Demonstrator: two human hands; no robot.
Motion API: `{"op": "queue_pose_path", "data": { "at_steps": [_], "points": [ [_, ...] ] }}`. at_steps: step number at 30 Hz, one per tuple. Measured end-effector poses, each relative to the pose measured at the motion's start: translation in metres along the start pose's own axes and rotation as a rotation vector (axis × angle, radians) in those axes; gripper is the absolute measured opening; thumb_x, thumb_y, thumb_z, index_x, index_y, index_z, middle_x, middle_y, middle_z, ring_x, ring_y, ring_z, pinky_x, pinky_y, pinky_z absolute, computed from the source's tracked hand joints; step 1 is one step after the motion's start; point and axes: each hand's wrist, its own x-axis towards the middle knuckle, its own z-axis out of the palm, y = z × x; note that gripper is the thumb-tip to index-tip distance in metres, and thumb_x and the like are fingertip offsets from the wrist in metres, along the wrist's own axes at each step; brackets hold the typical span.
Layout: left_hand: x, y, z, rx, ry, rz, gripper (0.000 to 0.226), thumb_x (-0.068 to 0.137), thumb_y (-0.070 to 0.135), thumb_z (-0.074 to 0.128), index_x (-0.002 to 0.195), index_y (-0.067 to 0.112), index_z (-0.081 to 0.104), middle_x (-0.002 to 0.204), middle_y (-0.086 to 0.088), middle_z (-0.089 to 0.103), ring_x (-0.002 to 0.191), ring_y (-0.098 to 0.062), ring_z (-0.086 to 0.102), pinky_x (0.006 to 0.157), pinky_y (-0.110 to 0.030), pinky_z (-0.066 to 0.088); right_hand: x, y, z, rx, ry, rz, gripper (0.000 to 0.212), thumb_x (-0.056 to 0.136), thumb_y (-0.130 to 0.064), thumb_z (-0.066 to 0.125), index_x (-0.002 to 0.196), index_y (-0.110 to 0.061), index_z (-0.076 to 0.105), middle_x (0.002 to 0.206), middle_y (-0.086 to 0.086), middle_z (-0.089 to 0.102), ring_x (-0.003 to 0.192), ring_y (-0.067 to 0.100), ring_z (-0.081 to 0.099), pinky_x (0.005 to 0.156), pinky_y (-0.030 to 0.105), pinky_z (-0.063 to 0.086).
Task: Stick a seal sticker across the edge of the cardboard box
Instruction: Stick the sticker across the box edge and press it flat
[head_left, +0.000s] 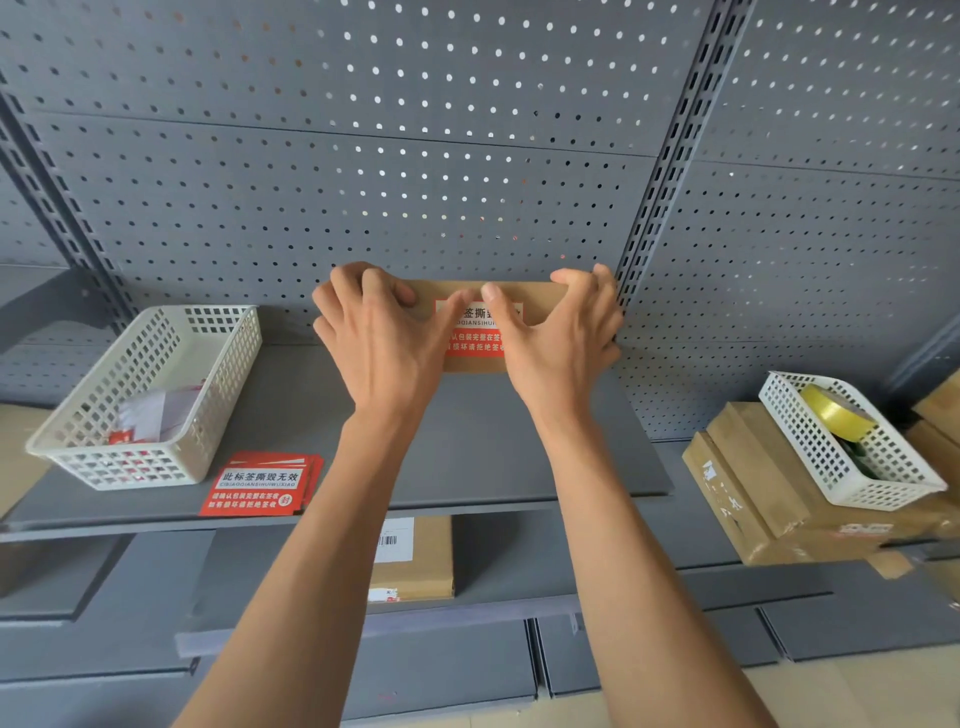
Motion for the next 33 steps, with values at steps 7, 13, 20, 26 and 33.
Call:
{"op": "queue_pose_path", "data": {
  "at_steps": [7,13,20,26,33],
  "points": [
    [0.002,-0.007,0.000,-0.070,-0.031,0.012,0.046,0.077,0.064,0.070,0.083,0.020,0.057,0.115,0.000,0.049,0.116,-0.026,0.040,0.094,-0.032,0.029,0.004,0.010,-0.007,0.105,-0.010,-0.023,0.046,0.088,-0.049,0.065,0.123,-0.021,0.055,0.156,0.002,0.034,0.140,0.027,0.031,0.098,0.049,0.034],
    [0.006,-0.017,-0.007,-0.131,-0.100,0.062,0.030,0.083,0.051,0.072,0.086,0.024,0.059,0.125,0.002,0.051,0.123,-0.025,0.036,0.097,-0.029,0.025,0.011,0.023,-0.012,0.184,-0.090,-0.078,0.045,0.088,-0.047,0.066,0.124,-0.022,0.058,0.159,0.003,0.032,0.148,0.021,0.027,0.109,0.047,0.033],
    [0.008,-0.034,-0.017,-0.156,-0.217,0.179,0.034,0.080,0.041,0.080,0.103,0.023,0.065,0.139,0.006,0.046,0.132,-0.021,0.029,0.102,-0.030,0.022,0.011,0.038,-0.025,0.216,-0.256,-0.182,0.057,0.087,-0.043,0.073,0.136,-0.022,0.052,0.167,0.008,0.010,0.152,0.011,0.015,0.118,0.030,0.019],
    [0.010,-0.039,-0.021,-0.138,-0.271,0.231,0.044,0.074,0.034,0.085,0.110,0.024,0.063,0.143,0.005,0.042,0.134,-0.021,0.026,0.104,-0.031,0.020,0.013,0.043,-0.032,0.216,-0.368,-0.200,0.066,0.086,-0.035,0.076,0.144,-0.027,0.045,0.169,0.001,-0.004,0.141,-0.009,0.005,0.115,0.023,0.013],
    [0.013,-0.040,-0.026,-0.116,-0.324,0.251,0.060,0.063,0.030,0.092,0.114,0.025,0.062,0.145,0.005,0.039,0.135,-0.022,0.025,0.105,-0.033,0.021,0.015,0.048,-0.039,0.199,-0.468,-0.222,0.079,0.083,-0.029,0.080,0.150,-0.032,0.037,0.168,-0.005,-0.014,0.147,-0.005,0.001,0.120,0.028,0.013]
  ]
}}
